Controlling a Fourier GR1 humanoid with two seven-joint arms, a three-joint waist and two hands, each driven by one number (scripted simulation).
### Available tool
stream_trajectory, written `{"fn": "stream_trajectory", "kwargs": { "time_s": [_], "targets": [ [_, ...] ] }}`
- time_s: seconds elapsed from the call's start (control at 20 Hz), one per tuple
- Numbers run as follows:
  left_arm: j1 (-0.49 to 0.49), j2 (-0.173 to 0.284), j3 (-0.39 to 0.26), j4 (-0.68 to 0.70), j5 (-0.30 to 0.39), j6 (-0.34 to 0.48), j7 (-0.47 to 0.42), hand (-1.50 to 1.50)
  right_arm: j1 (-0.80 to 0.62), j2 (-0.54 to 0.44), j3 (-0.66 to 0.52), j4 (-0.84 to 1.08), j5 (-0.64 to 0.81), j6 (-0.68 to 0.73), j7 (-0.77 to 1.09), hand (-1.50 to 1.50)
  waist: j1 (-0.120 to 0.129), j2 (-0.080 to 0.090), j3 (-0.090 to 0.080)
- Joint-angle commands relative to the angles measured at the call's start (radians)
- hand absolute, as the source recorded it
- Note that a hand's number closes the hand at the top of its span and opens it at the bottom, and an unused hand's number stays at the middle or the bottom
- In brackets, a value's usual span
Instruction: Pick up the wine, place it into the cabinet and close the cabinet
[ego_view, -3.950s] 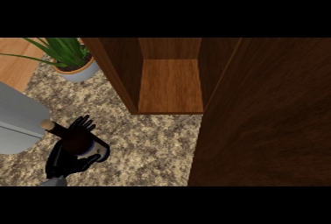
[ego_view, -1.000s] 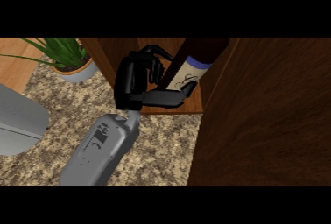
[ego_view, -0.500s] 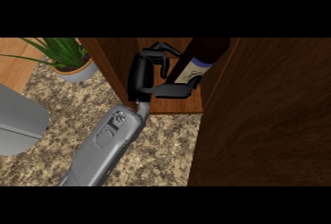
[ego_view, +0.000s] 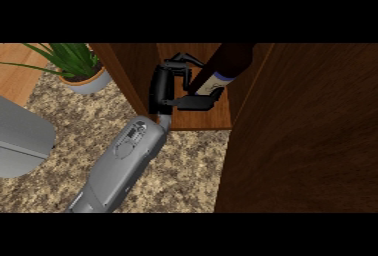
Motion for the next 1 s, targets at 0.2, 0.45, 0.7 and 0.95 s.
{"fn": "stream_trajectory", "kwargs": {
  "time_s": [0.2,0.45,0.7,0.95],
  "targets": [
    [-0.01,0.0,-0.056,0.202,0.156,0.014,-0.175,1.5,0.009,0.023,0.022,-0.003,-0.055,0.022,-0.033,-1.5,-0.01,0.004,0.0],
    [-0.058,0.0,-0.073,0.335,0.148,0.021,-0.237,1.5,-0.05,0.019,0.028,-0.045,-0.058,-0.013,0.062,-1.5,-0.018,0.003,-0.001],
    [-0.059,0.0,-0.082,0.418,0.158,0.012,-0.287,1.5,0.059,0.016,0.005,-0.088,-0.091,0.041,0.009,-1.5,-0.011,0.003,0.0],
    [-0.093,0.0,-0.095,0.479,0.241,0.036,-0.344,1.5,0.005,0.006,-0.032,-0.058,-0.099,0.026,0.024,-1.5,-0.02,0.004,-0.001]
  ]
}}
